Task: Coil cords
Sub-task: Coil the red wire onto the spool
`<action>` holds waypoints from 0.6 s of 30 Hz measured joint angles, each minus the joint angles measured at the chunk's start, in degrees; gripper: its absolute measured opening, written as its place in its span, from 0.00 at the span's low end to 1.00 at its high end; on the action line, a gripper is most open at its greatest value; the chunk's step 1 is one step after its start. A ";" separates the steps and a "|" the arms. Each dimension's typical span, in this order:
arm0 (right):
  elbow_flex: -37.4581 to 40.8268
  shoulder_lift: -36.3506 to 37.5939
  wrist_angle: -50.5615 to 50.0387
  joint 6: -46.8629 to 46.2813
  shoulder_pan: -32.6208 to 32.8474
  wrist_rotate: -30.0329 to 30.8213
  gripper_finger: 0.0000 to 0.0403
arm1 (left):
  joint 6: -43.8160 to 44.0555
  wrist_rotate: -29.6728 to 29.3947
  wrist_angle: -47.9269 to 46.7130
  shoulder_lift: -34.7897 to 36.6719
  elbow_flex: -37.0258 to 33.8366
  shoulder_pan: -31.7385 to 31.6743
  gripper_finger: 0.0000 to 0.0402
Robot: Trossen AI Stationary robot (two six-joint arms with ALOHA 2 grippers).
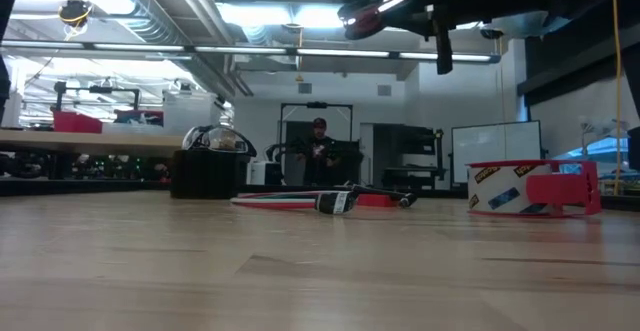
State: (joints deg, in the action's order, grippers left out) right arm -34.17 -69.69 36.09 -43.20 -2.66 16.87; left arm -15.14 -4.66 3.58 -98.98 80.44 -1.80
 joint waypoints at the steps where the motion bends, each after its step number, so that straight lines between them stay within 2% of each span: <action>1: 0.00 0.00 0.04 0.00 0.00 0.01 0.02 | -0.25 -0.26 0.03 0.00 0.00 0.00 0.38; 6: 0.00 0.00 0.04 0.00 -0.02 -0.09 0.02 | -1.99 -2.00 0.36 0.13 0.00 -0.01 0.30; 14: 0.00 0.00 0.05 0.02 0.00 -0.44 0.02 | -1.99 -2.22 0.02 0.09 0.00 -0.13 0.04; 18: 0.00 0.00 0.07 0.00 0.00 -0.44 0.02 | -2.09 -2.23 0.12 0.09 0.00 -0.16 0.02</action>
State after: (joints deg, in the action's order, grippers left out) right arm -34.17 -69.69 36.16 -43.20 -2.66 16.43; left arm -17.22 -6.90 3.70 -98.89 80.44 -1.96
